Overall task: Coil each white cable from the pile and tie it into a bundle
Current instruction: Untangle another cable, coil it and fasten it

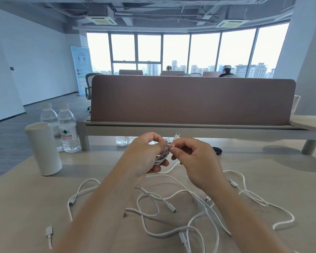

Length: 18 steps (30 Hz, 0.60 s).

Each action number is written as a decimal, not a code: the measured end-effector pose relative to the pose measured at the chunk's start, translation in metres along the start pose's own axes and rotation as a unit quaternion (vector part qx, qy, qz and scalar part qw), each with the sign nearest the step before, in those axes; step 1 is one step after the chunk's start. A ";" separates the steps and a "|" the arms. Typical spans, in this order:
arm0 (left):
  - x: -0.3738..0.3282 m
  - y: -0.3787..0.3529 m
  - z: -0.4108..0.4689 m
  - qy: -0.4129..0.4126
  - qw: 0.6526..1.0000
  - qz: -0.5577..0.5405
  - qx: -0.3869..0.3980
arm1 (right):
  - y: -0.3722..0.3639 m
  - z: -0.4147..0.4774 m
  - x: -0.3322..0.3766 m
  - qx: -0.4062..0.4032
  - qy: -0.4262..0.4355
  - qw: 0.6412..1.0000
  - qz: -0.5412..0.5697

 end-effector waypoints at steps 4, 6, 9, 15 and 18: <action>-0.002 0.000 0.002 -0.013 1.000 0.021 -0.001 | 0.000 0.000 0.002 0.002 0.004 1.000 -0.021; -0.001 0.000 0.003 -0.014 1.000 0.025 0.002 | 0.000 0.000 0.004 0.003 0.006 0.999 -0.031; 0.001 -0.002 0.005 -0.019 0.999 0.029 0.006 | 0.000 0.000 0.006 0.002 0.013 0.998 -0.058; 0.004 -0.012 0.007 -0.048 0.996 0.072 0.021 | -0.001 0.000 0.004 0.009 0.010 0.995 -0.095; 0.006 -0.012 0.008 -0.049 0.996 0.068 0.024 | -0.002 -0.001 0.001 0.009 -0.014 0.996 -0.091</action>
Point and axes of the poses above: each hand's wrist, its own z-axis towards the middle knuckle, its own y-axis out of the back of the hand, x = y × z, the point moved 10 cm from there along z, towards the middle knuckle, and after that the axes turned 13 degrees about -z, right-handed, at the moved point
